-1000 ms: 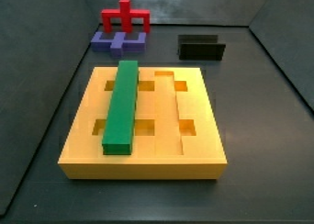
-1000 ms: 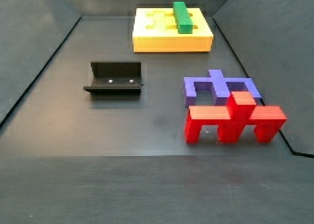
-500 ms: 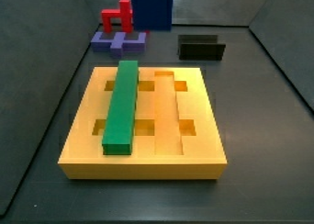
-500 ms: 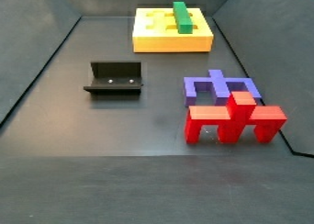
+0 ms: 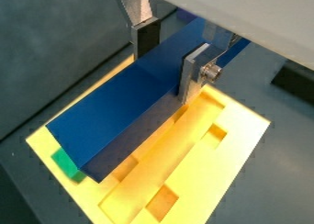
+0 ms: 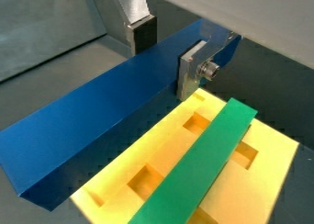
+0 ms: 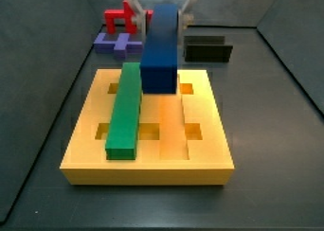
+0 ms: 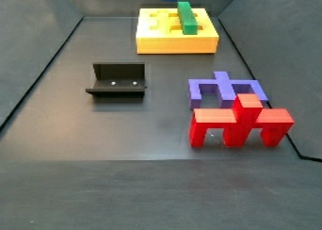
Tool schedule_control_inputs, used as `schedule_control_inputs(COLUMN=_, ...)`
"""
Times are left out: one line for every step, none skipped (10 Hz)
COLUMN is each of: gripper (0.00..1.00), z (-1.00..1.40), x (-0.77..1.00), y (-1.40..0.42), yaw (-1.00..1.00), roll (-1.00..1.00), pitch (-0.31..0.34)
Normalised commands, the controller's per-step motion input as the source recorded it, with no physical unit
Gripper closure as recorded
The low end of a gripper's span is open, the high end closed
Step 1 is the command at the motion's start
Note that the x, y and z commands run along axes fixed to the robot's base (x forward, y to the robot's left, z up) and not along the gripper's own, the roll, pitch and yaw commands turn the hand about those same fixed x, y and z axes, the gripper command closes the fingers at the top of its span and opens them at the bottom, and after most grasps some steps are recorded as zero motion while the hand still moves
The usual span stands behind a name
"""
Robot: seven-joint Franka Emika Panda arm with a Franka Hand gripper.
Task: Pick up the blue object. Move up. Move to above the board. Insert the blue object.
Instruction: Insert the blue object.
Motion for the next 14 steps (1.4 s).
schedule_control_inputs(gripper=1.0, z=-0.57, x=0.03, y=-0.49, yaw=0.04, roll=0.34, pitch=-0.037)
schedule_control_inputs(gripper=1.0, z=-0.5, x=0.1, y=-0.2, yaw=0.05, roll=0.31, pitch=0.0)
schedule_control_inputs(gripper=1.0, z=-0.57, x=0.09, y=-0.07, yaw=0.06, roll=0.25, pitch=-0.013)
schedule_control_inputs(gripper=1.0, z=-0.58, x=0.11, y=-0.04, yaw=0.11, roll=0.29, pitch=-0.03)
schedule_control_inputs(gripper=1.0, z=-0.5, x=0.11, y=-0.02, yaw=0.12, roll=0.29, pitch=-0.004)
schedule_control_inputs(gripper=1.0, z=-0.32, x=0.07, y=-0.05, yaw=0.11, roll=0.23, pitch=0.0)
schedule_control_inputs(gripper=1.0, z=-0.18, x=0.15, y=-0.13, yaw=0.07, roll=0.18, pitch=0.003)
schedule_control_inputs(gripper=1.0, z=-0.19, x=0.24, y=-0.17, yaw=0.0, roll=0.17, pitch=0.016)
schedule_control_inputs(gripper=1.0, z=-0.2, x=0.23, y=-0.16, yaw=0.0, roll=0.17, pitch=0.007)
schedule_control_inputs(gripper=1.0, z=-0.19, x=0.23, y=-0.02, yaw=0.0, roll=0.07, pitch=0.0)
schedule_control_inputs(gripper=1.0, z=-0.26, x=0.23, y=-0.07, yaw=0.0, roll=0.07, pitch=0.0)
schedule_control_inputs(gripper=1.0, z=-0.28, x=0.09, y=-0.02, yaw=0.0, roll=0.07, pitch=0.0)
schedule_control_inputs(gripper=1.0, z=-0.25, x=0.0, y=-0.01, yaw=0.03, roll=0.09, pitch=0.0)
schedule_control_inputs(gripper=1.0, z=-0.26, x=0.05, y=-0.01, yaw=0.1, roll=0.12, pitch=0.0)
